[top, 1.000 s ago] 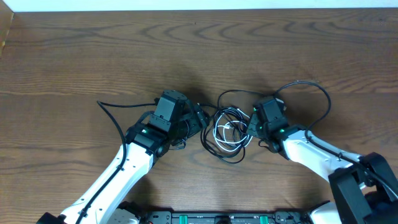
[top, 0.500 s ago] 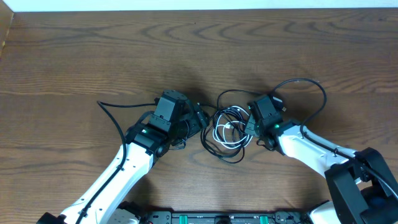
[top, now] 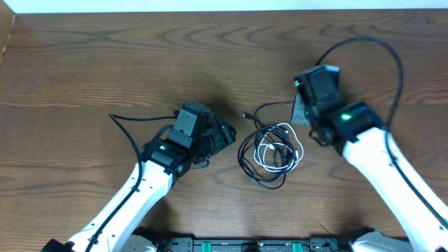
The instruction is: Untangle cables
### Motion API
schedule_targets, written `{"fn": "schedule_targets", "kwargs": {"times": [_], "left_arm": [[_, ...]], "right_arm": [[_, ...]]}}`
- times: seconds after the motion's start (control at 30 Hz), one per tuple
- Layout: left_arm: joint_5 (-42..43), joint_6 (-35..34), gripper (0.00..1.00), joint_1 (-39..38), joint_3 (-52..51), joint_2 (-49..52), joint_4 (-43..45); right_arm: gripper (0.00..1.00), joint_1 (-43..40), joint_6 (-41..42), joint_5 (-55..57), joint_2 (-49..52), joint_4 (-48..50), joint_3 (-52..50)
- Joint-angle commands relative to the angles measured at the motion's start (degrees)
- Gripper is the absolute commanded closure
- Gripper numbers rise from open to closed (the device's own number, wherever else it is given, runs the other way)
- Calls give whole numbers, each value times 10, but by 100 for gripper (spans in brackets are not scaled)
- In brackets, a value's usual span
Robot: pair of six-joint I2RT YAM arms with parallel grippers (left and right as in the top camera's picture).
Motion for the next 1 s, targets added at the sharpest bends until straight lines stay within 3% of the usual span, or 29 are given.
{"fn": "schedule_targets", "kwargs": {"times": [0.0,0.13,0.2,0.27,0.63,0.73,0.8,0.97], "left_arm": [[-9,6,18,-1,8,3,-2],[-8,6,18,-1,8,3,-2],[-8,6,17,-1,8,3,-8],[-8,6,17,-1,8,3,-15],[-8,6,18,-1,8,3,-21],[-8,6,17,-1,8,3,-23],[-8,6,18,-1,8,3,-23],[-8,6,18,-1,8,3,-23]], "right_arm": [[99,-1,-75,-54,-19,-8,37],[97,-2,-75,-63,-14,-28,29],[78,-2,-86,-70,0,-28,3],[67,-2,-111,-80,21,-19,-28],[54,-15,-173,-114,132,115,-153],[54,-26,-177,-114,163,161,-172],[60,-31,-190,-114,191,191,-179],[98,-31,-221,-114,217,218,-178]]}}
